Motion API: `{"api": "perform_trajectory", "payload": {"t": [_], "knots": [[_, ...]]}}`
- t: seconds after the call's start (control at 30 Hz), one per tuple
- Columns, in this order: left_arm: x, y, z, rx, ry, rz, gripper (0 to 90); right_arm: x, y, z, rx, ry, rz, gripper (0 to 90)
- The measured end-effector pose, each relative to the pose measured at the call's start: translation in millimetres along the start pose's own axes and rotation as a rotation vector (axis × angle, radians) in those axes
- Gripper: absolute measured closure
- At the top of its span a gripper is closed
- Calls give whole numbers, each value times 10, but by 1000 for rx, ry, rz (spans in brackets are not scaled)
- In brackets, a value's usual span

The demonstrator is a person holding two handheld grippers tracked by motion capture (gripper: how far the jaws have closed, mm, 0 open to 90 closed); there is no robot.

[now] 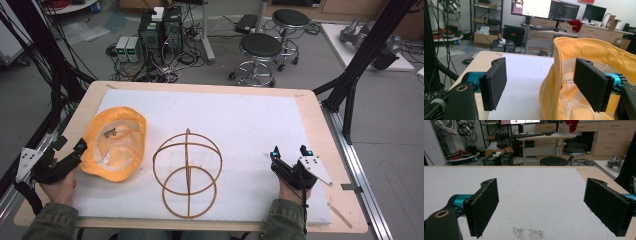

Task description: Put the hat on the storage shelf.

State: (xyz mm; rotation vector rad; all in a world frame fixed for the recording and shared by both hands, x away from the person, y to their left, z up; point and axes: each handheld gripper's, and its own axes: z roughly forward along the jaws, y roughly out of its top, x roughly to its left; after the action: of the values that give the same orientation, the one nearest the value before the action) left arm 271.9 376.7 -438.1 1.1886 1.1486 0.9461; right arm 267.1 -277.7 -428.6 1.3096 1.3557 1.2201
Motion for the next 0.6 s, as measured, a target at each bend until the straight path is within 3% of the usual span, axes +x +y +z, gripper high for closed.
{"api": "perform_trajectory", "payload": {"t": [0.6], "knots": [[-16,-6,8,5,-8,-6,271,-6,5,-14,-7,-5,27,115]]}}
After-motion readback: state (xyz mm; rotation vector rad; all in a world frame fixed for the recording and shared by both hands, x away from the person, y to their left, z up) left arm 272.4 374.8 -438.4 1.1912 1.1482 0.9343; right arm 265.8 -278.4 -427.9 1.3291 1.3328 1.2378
